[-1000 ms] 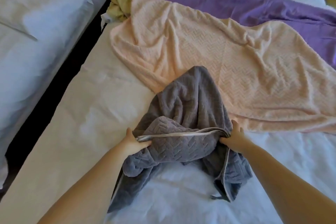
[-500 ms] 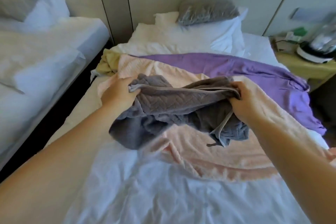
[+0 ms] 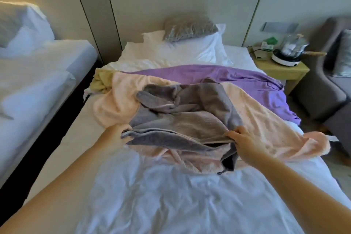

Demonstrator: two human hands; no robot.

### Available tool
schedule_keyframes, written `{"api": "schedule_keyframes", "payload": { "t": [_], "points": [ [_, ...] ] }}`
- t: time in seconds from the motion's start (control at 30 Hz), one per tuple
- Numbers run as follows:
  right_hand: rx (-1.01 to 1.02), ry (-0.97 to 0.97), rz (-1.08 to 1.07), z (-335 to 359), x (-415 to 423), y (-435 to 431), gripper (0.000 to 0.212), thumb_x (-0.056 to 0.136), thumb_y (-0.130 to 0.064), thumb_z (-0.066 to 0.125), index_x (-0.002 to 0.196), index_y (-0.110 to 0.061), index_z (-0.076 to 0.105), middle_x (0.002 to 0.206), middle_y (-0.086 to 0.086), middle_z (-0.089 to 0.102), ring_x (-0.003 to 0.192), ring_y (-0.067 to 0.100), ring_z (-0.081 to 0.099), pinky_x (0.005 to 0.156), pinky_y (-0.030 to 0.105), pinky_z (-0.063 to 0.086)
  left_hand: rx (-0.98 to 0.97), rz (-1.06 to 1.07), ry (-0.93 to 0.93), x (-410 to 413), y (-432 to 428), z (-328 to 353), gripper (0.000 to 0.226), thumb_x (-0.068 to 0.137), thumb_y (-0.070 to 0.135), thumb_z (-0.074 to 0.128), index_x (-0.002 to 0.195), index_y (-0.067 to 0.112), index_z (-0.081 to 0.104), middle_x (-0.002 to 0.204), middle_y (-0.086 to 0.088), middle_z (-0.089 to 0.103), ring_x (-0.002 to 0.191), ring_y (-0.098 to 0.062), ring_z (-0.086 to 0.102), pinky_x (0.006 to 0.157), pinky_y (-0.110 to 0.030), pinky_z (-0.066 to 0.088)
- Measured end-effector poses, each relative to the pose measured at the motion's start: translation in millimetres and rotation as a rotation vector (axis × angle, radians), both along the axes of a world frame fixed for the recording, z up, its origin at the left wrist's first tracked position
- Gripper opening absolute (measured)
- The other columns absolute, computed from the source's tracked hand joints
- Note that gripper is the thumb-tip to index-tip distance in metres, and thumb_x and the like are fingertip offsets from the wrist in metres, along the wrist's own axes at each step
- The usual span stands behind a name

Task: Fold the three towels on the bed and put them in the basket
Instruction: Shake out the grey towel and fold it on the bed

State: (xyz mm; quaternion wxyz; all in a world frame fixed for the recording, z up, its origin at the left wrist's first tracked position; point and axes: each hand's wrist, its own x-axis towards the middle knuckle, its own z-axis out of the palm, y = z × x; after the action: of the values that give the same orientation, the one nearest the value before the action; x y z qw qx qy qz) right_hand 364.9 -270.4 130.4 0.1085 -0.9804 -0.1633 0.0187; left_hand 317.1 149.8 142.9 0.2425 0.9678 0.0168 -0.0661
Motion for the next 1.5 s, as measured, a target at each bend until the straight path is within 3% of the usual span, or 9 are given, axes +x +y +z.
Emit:
{"api": "schedule_keyframes", "payload": {
  "t": [0.2, 0.33, 0.63, 0.73, 0.83, 1.07, 1.2, 1.33, 1.5],
  "points": [
    [-0.247, 0.151, 0.129, -58.0, -89.5, 10.6, 0.049, 0.093, -0.007, 0.044, 0.129, -0.039, 0.049, 0.121, -0.006, 0.048, 0.114, 0.021, 0.045, 0.090, 0.032, 0.042, 0.299, -0.056, 0.141, -106.3, 35.3, -61.6, 0.013, 0.085, 0.039, 0.065, 0.080, 0.038, 0.053, 0.083, 0.013, 0.060, 0.083, -0.012, 0.059, 0.068, -0.027, 0.039],
    [-0.303, 0.239, 0.193, -88.9, -152.8, 23.8, 0.030, 0.093, -0.021, 0.046, 0.120, -0.033, 0.051, 0.116, -0.009, 0.054, 0.113, 0.016, 0.049, 0.087, 0.032, 0.046, 0.382, -0.150, 0.251, -168.6, 55.3, -102.8, 0.012, 0.083, 0.045, 0.063, 0.078, 0.041, 0.052, 0.088, 0.015, 0.064, 0.087, -0.010, 0.058, 0.072, -0.027, 0.040],
    [-0.300, 0.507, 0.303, -148.8, -281.1, 36.4, 0.034, 0.091, -0.019, 0.043, 0.117, -0.034, 0.060, 0.110, -0.011, 0.057, 0.106, 0.014, 0.050, 0.087, 0.025, 0.043, 0.498, -0.097, 0.527, -296.5, 55.2, -176.2, 0.009, 0.084, 0.042, 0.062, 0.078, 0.038, 0.056, 0.098, 0.015, 0.065, 0.100, -0.014, 0.054, 0.082, -0.028, 0.032],
    [-0.234, 0.489, 0.338, -156.8, -304.0, 34.1, 0.042, 0.091, -0.034, 0.052, 0.133, -0.037, 0.047, 0.131, -0.015, 0.048, 0.124, 0.014, 0.042, 0.102, 0.029, 0.037, 0.596, -0.045, 0.540, -321.1, 48.2, -190.7, 0.016, 0.090, 0.030, 0.053, 0.099, 0.042, 0.059, 0.113, 0.014, 0.061, 0.110, -0.015, 0.049, 0.087, -0.031, 0.030],
    [-0.108, 0.477, 0.187, -158.2, -312.2, 8.0, 0.064, 0.084, -0.050, 0.061, 0.141, -0.036, 0.036, 0.145, -0.012, 0.033, 0.133, 0.018, 0.032, 0.110, 0.037, 0.033, 0.645, -0.058, 0.525, -323.9, 22.8, -198.4, 0.036, 0.088, 0.026, 0.048, 0.121, 0.039, 0.050, 0.129, 0.007, 0.049, 0.121, -0.019, 0.042, 0.098, -0.034, 0.032],
    [0.217, 0.401, -0.614, -194.7, -283.7, -73.9, 0.044, 0.086, -0.013, 0.063, 0.129, -0.013, 0.050, 0.130, 0.015, 0.054, 0.115, 0.033, 0.053, 0.095, 0.046, 0.046, 0.271, -0.244, 0.279, -300.1, -94.3, -202.7, 0.059, 0.078, 0.044, 0.063, 0.132, 0.037, 0.039, 0.140, 0.007, 0.030, 0.128, -0.022, 0.032, 0.104, -0.037, 0.028],
    [0.250, 0.465, -0.518, -220.4, -262.7, -80.3, 0.060, 0.083, -0.008, 0.065, 0.136, -0.024, 0.042, 0.131, 0.013, 0.051, 0.117, 0.035, 0.051, 0.092, 0.045, 0.047, 0.209, -0.353, 0.258, -300.4, -160.9, -214.8, 0.062, 0.081, 0.045, 0.062, 0.136, 0.033, 0.038, 0.141, 0.006, 0.030, 0.131, -0.021, 0.031, 0.106, -0.037, 0.027],
    [0.427, 0.295, -0.553, -231.3, -252.9, -74.8, 0.026, 0.087, -0.006, 0.051, 0.106, -0.019, 0.064, 0.103, 0.009, 0.058, 0.098, 0.033, 0.058, 0.075, 0.033, 0.043, 0.168, -0.360, 0.237, -312.7, -204.5, -226.6, 0.063, 0.084, 0.048, 0.059, 0.140, 0.034, 0.035, 0.141, 0.007, 0.032, 0.129, -0.019, 0.033, 0.105, -0.035, 0.029],
    [0.541, 0.145, -0.619, -194.0, -279.3, -118.9, 0.026, 0.086, -0.007, 0.039, 0.093, -0.021, 0.060, 0.090, 0.010, 0.064, 0.075, 0.024, 0.060, 0.059, 0.026, 0.040, 0.160, -0.287, 0.161, -321.8, -237.8, -219.5, 0.072, 0.082, 0.051, 0.064, 0.143, 0.028, 0.034, 0.141, 0.005, 0.036, 0.126, -0.021, 0.039, 0.101, -0.035, 0.032]
  ]
}}
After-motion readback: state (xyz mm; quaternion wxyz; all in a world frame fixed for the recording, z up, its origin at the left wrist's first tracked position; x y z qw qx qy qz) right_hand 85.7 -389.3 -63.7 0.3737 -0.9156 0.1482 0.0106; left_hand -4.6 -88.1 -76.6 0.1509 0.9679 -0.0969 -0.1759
